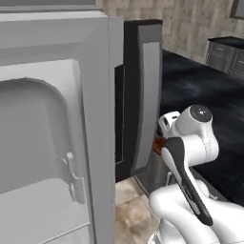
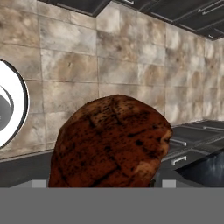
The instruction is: Transport the steak from the fridge to the microwave and turn on the microwave.
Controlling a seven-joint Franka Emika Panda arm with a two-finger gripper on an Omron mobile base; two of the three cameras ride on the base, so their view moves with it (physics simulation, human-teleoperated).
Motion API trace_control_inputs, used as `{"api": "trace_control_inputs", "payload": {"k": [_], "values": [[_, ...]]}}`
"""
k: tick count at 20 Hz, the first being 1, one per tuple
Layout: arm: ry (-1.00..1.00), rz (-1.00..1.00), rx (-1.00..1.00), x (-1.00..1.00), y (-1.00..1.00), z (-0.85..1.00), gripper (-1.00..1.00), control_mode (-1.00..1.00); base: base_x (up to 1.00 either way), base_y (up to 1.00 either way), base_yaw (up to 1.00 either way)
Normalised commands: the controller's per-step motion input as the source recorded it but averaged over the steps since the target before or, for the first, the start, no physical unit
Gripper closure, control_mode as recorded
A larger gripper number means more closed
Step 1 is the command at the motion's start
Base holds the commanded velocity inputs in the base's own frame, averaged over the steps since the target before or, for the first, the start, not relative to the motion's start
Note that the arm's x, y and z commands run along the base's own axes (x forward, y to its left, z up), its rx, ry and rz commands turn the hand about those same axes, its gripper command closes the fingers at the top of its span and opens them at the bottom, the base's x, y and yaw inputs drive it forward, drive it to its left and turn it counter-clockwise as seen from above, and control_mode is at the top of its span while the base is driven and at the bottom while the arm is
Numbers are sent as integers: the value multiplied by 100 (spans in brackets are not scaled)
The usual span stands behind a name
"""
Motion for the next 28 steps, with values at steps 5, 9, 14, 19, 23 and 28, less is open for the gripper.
{"api": "trace_control_inputs", "payload": {"k": [5, 9, 14, 19, 23, 28], "values": [[0, 0, 0, 0, 0, 0, 100, 100, 39, 46, 0], [0, 0, 0, 0, 0, 0, 100, 100, 38, 33, 0], [0, 0, 0, 0, 0, 0, 100, 100, 42, 13, 5], [0, 0, 0, 0, 0, 0, 100, 100, 45, 11, 12], [0, 0, 0, 0, 0, 0, 100, 100, 39, 1, 20], [0, 0, 0, 0, 0, 0, 100, 100, 34, 0, 25]]}}
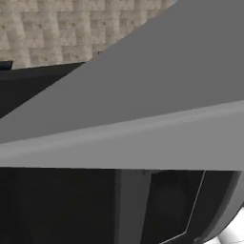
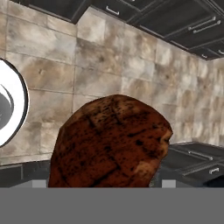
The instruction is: Transport the steak from the fridge to the microwave and turn on the microwave.
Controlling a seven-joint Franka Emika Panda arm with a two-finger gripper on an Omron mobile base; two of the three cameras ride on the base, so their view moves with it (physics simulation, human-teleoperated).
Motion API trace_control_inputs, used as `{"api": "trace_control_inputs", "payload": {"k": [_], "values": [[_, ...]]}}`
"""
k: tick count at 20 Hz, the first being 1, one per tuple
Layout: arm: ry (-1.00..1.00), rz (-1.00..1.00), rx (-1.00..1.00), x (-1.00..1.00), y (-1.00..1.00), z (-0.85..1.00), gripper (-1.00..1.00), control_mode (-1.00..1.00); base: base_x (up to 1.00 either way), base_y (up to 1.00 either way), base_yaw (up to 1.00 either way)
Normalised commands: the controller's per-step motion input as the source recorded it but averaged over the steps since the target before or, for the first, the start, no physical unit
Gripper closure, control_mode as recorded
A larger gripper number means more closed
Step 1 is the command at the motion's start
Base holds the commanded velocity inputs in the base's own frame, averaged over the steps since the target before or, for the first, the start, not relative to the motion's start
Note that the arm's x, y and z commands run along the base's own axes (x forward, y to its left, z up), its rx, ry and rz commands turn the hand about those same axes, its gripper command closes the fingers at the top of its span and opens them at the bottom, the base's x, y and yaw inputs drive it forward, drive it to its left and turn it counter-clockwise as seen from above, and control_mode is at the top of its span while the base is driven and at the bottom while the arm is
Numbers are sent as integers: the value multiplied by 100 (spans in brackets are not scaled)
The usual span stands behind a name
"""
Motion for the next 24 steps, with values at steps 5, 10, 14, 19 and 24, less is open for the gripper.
{"api": "trace_control_inputs", "payload": {"k": [5, 10, 14, 19, 24], "values": [[0, 0, 0, 0, 0, 0, 100, 100, 39, 0, 36], [0, 0, 0, 0, 0, 0, 100, 100, 44, 0, 41], [0, 0, 0, 0, 0, 0, 100, 100, 39, 0, 42], [0, 0, 0, 0, 0, 0, 100, 100, 36, 0, 45], [0, 0, 0, 0, 0, 0, 100, 100, 37, 0, 50]]}}
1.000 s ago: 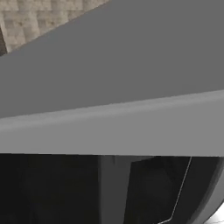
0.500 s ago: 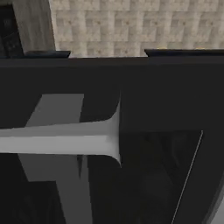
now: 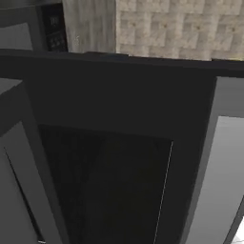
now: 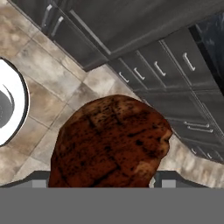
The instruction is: Transport the steak from the fridge to the microwave and turn on the microwave.
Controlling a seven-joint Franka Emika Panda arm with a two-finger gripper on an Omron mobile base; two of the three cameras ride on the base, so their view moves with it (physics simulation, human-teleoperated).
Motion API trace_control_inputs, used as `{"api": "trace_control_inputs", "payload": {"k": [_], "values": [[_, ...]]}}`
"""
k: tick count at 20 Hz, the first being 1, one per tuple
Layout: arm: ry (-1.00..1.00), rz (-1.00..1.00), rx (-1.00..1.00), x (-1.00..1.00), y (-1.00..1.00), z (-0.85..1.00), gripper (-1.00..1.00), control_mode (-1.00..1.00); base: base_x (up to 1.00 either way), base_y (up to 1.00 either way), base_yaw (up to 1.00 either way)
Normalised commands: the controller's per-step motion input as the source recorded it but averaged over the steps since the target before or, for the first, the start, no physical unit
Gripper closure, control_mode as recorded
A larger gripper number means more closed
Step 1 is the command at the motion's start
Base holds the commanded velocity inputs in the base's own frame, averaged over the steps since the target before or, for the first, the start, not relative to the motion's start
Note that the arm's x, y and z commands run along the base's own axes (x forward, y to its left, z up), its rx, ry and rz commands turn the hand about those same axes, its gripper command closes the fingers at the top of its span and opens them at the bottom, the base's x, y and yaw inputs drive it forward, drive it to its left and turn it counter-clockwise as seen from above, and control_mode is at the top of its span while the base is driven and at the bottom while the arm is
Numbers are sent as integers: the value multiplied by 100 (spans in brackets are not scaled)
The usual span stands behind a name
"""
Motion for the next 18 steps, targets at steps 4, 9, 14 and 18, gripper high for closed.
{"api": "trace_control_inputs", "payload": {"k": [4, 9, 14, 18], "values": [[0, 0, 0, 0, 0, 0, 100, 100, 41, 0, 50], [0, 0, 0, 0, 0, 0, 100, 100, 40, 0, 50], [0, 0, 0, 0, 0, 0, 100, 100, 36, 0, 51], [0, 0, 0, 0, 0, 0, 100, 100, 38, 0, 50]]}}
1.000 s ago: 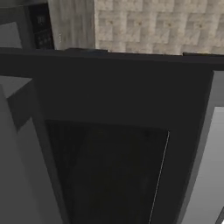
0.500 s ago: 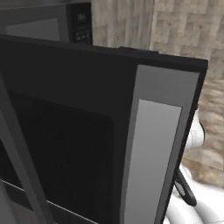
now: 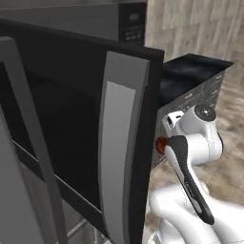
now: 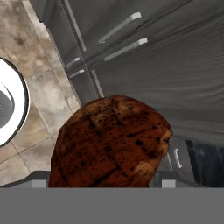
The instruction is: Transport the steak from the fridge to the microwave and turn on the microwave.
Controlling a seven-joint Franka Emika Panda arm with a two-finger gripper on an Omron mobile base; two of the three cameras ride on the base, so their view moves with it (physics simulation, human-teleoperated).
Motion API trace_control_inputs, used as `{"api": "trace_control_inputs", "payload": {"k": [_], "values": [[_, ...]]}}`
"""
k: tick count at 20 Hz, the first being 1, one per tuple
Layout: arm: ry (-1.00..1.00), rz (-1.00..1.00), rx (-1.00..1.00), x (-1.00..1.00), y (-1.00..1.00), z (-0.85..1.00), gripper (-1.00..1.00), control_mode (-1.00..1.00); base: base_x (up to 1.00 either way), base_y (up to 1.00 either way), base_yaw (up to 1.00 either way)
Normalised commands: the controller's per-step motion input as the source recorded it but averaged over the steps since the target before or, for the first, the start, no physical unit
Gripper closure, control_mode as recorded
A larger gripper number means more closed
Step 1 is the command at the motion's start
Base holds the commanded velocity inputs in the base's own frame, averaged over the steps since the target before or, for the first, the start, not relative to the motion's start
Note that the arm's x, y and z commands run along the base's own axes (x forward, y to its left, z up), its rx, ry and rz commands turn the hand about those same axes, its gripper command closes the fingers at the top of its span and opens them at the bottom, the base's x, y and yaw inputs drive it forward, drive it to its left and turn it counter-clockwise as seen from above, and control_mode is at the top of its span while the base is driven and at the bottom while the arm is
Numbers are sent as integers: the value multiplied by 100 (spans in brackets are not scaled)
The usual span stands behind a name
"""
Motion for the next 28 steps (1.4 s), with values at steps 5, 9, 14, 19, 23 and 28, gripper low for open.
{"api": "trace_control_inputs", "payload": {"k": [5, 9, 14, 19, 23, 28], "values": [[0, 0, 0, 0, 0, 0, 100, 100, 43, 0, 46], [0, 0, 0, 0, 0, 0, 100, 100, 36, 0, 42], [0, 0, 0, 0, 0, 0, 100, 100, 32, 0, 40], [0, 0, 0, 0, 0, 0, 100, 100, 38, 0, 34], [0, 0, 0, 0, 0, 0, 100, 100, 46, 0, 29], [0, 0, 0, 0, 0, 0, 100, 100, 26, 0, 29]]}}
